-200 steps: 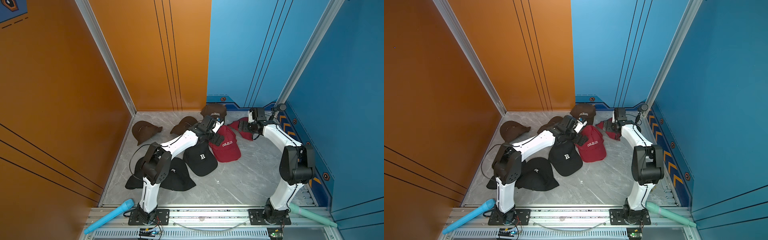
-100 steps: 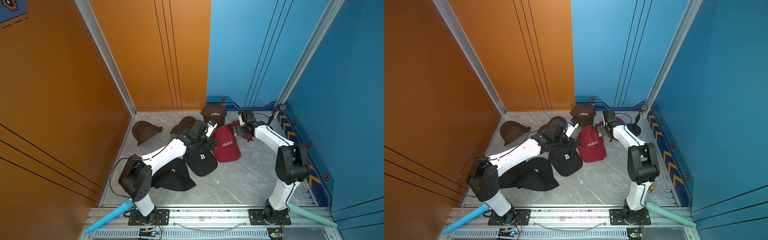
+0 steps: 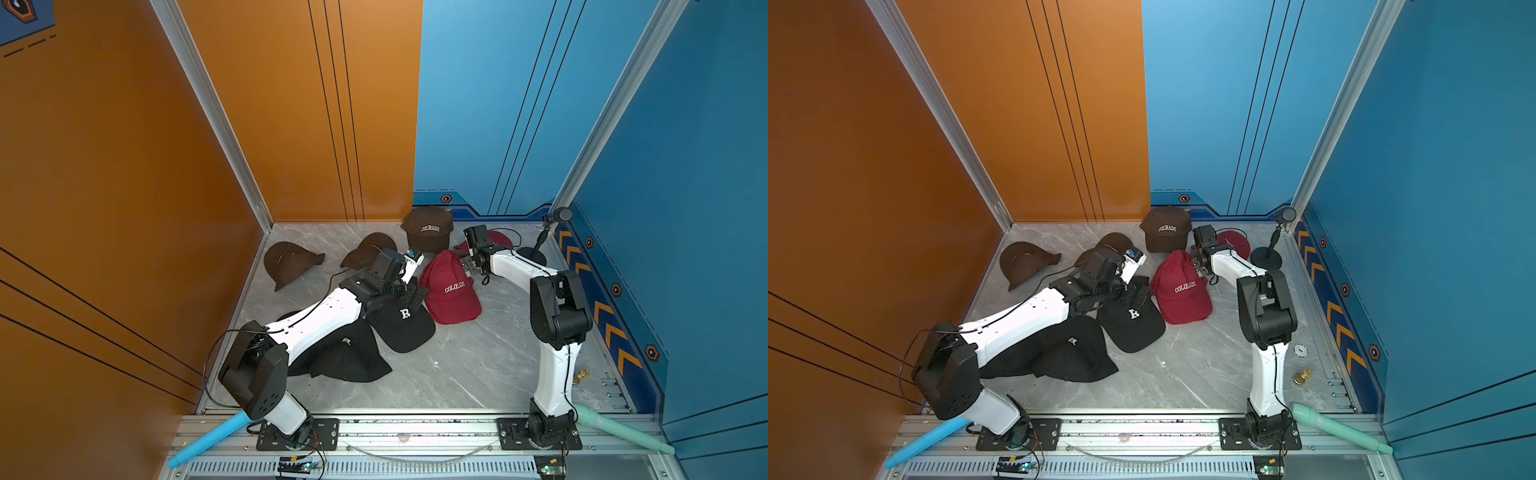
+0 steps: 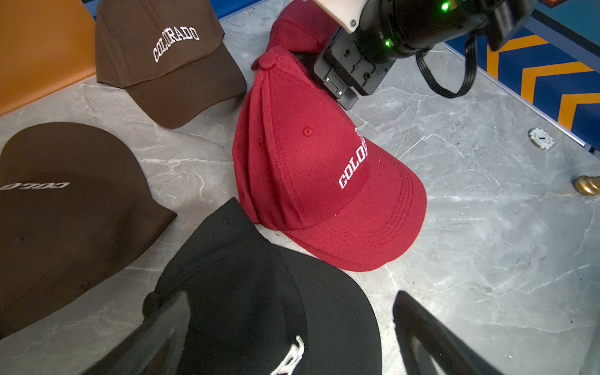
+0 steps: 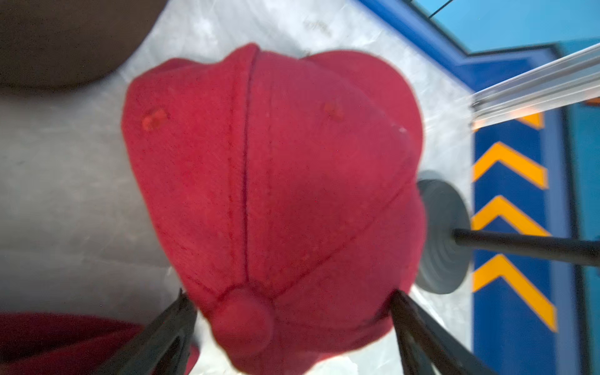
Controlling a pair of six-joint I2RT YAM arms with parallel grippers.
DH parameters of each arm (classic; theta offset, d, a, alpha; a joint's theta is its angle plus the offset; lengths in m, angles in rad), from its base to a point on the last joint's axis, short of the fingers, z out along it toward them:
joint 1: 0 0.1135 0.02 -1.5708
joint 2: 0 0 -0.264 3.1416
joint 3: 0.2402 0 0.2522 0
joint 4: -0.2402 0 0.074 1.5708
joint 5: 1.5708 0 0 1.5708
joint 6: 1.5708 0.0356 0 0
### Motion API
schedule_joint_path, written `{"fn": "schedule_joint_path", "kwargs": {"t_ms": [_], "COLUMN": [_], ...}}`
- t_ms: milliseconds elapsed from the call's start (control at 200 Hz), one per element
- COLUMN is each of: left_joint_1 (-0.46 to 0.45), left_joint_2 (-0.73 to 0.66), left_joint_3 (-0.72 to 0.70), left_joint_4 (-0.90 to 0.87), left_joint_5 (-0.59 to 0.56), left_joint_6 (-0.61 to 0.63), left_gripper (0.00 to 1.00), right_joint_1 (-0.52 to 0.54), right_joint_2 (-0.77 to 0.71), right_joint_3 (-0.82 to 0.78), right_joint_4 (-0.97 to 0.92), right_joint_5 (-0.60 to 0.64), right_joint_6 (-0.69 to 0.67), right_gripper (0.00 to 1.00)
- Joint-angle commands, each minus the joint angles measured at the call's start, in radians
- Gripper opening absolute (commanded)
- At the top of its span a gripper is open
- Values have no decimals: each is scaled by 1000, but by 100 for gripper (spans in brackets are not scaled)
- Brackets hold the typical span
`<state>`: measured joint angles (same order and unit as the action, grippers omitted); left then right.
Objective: Stack the baseball caps by color
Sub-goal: Pick up the baseball cap from the center of the board.
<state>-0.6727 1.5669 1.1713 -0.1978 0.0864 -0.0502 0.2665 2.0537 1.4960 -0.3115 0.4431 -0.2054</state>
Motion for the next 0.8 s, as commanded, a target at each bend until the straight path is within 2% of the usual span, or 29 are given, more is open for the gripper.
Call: {"fn": "schedule_joint_path", "kwargs": {"t_ms": [0, 195, 315, 431, 536, 641, 796], "left_joint_1": [4, -4, -5, -5, -7, -10, -20], "left_joint_2": [-23, -19, -23, -26, -25, -27, -33], "left_joint_3": [-5, -9, -15, -16, -15, -17, -19], "left_joint_4": [-1, -1, -2, -2, -1, -1, -1], "left_joint_5": [10, 19, 23, 23, 26, 27, 23], "left_joint_6": [-11, -13, -10, -9, -11, -10, -8], "left_gripper": [98, 98, 98, 98, 98, 98, 98], "right_joint_1": [36, 52, 48, 44, 42, 45, 62], "right_joint_2": [4, 41, 77, 94, 92, 62, -47], "right_joint_3": [15, 29, 54, 77, 86, 77, 37], "right_joint_4": [106, 155, 156, 149, 141, 130, 112], "right_joint_5": [150, 209, 226, 238, 248, 269, 316], "right_joint_6": [-69, -115, -136, -146, -147, -147, -150], "right_gripper": [92, 90, 81, 58, 26, 2, 0]}}
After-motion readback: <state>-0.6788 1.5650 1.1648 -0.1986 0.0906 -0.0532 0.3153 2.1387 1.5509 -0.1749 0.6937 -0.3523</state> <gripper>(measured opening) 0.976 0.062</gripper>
